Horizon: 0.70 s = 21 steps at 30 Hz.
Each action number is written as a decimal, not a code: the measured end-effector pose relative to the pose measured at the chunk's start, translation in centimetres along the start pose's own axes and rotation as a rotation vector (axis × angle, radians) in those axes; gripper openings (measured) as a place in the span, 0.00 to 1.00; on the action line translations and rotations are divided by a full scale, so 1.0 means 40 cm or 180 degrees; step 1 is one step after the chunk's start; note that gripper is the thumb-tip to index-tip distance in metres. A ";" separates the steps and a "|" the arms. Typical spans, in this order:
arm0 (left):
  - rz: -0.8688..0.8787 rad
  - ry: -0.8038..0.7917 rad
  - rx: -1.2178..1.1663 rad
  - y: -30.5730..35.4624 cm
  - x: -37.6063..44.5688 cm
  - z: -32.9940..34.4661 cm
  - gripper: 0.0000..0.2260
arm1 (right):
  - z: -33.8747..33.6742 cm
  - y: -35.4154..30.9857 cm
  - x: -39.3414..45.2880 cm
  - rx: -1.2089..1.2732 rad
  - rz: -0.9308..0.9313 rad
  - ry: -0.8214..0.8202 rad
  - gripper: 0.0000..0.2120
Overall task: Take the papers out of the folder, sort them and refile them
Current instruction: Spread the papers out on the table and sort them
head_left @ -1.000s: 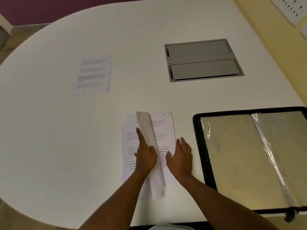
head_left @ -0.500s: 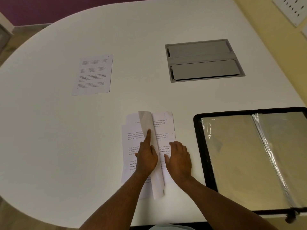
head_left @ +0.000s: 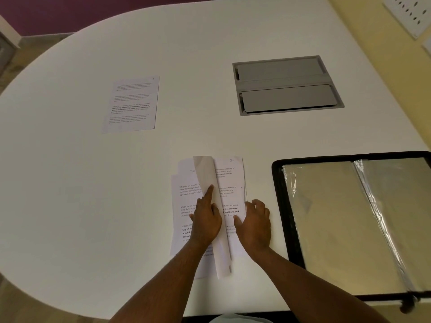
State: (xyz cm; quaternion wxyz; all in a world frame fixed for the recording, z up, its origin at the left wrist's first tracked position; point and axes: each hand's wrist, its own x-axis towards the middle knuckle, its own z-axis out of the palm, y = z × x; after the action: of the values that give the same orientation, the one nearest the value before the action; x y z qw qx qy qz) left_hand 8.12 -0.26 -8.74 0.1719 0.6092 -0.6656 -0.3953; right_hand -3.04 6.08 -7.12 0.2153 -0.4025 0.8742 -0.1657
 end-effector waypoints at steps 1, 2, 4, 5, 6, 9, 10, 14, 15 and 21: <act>0.0007 -0.0023 -0.0040 0.001 -0.001 -0.002 0.24 | -0.002 -0.003 -0.002 0.0113 -0.0003 0.0080 0.23; 0.0026 -0.0043 -0.0085 0.004 -0.004 -0.004 0.24 | -0.005 -0.007 -0.002 0.0255 0.0020 0.0128 0.19; 0.0065 -0.0097 -0.0169 0.014 -0.011 -0.013 0.26 | -0.017 -0.018 0.000 0.0569 0.0170 0.0064 0.12; 0.0066 -0.0141 -0.0201 0.019 -0.014 -0.018 0.29 | -0.025 -0.023 0.004 0.0724 0.0287 -0.0013 0.09; 0.0042 -0.0178 -0.0232 0.022 -0.016 -0.021 0.32 | -0.033 -0.027 0.011 0.0872 0.0393 -0.0076 0.07; -0.0085 -0.0188 -0.0386 0.028 -0.021 -0.029 0.44 | -0.062 -0.032 0.037 0.1017 0.0428 -0.0191 0.05; -0.0082 -0.0180 -0.0434 0.033 -0.023 -0.030 0.46 | -0.072 -0.033 0.047 0.0986 0.0405 -0.0218 0.05; -0.0161 -0.0526 -0.0212 0.052 -0.022 -0.032 0.43 | -0.107 -0.031 0.087 0.1053 0.0511 -0.0251 0.06; -0.0201 -0.0607 -0.0124 0.052 -0.021 -0.030 0.42 | -0.116 -0.030 0.094 0.1091 0.0530 -0.0245 0.06; -0.0282 -0.0730 0.0070 0.064 -0.038 -0.034 0.33 | -0.218 -0.022 0.133 0.0950 0.0266 0.0216 0.06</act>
State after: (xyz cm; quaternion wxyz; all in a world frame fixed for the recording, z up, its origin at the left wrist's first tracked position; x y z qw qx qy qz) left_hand 7.66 0.60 -5.63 0.0703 0.5907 -0.6576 -0.4623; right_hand -10.03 2.41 -0.57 0.2498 -0.3235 0.8625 -0.2982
